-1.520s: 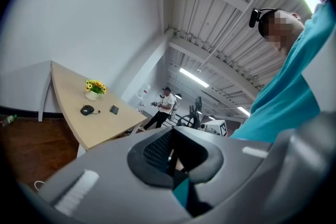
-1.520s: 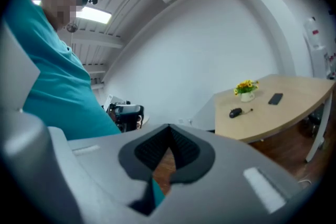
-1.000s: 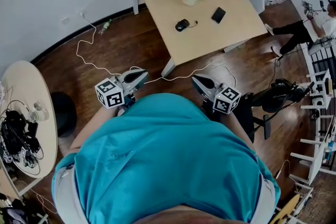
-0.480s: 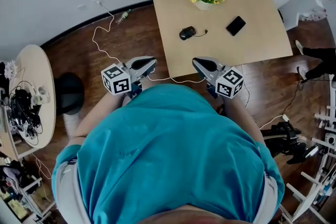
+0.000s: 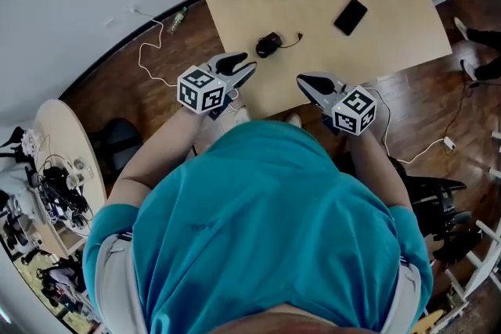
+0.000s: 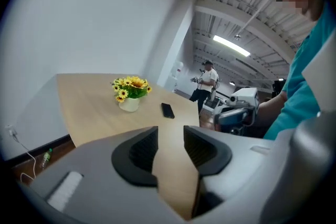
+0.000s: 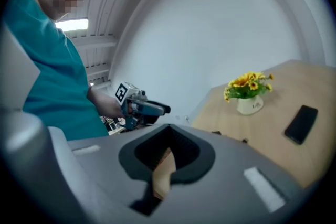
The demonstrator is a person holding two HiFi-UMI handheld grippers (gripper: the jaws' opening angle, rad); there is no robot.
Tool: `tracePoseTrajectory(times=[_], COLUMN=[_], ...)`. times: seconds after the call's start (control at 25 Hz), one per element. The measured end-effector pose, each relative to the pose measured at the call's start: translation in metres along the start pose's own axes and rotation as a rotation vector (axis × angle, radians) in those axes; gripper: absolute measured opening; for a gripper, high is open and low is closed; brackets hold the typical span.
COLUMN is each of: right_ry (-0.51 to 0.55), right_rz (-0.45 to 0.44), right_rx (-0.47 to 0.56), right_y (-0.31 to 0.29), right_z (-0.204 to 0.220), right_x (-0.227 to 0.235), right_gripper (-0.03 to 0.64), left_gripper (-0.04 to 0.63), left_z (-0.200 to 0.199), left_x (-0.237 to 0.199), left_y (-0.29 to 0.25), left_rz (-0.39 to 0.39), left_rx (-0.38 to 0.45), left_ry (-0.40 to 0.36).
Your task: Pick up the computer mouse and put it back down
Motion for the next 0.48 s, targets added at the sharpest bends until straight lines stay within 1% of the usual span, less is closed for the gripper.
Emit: tracePoseTrajectory(times=[0.08,0.24,0.28,0.4,0.48], right_ry=[-0.028,-0.095,-0.112,-0.152,-0.173], right_rz=[0.024,0.080,0.092,0.117,0.125], right_rx=[0.005,0.011,0.007,0.004,0.010], right_y=[-0.001,0.005,0.007,0.012,0.014], right_z=[0.000,0.007,0.011,0.018,0.022], right_x=[0.001,0.001,0.000,0.003,0.006], right_gripper=[0.003,0.003,0.003,0.003,0.003], left_gripper=[0.174,0.307,0.351,0.387,0.393], left_z=[-0.007,-0.020,-0.022,-0.025,-0.025], left_x=[-0.023,-0.055,-0.060,-0.071,-0.076], left_y=[-0.021,-0.068,-0.080,-0.112,-0.129], left_rz=[-0.014,-0.051,-0.059,-0.084,-0.102], left_rx=[-0.054,-0.171,-0.198,-0.277,-0.325], left_ry=[-0.025,-0.071,-0.079,-0.105,-0.120])
Point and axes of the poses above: the fingertips, and each gripper's own axes: y backward along the fingers, x to its right, z out of its underside, the point moved 9 cm from there along y, backward along the fingers, and after that the axes turned 12 degrees about -x, right-handed, at the moved point
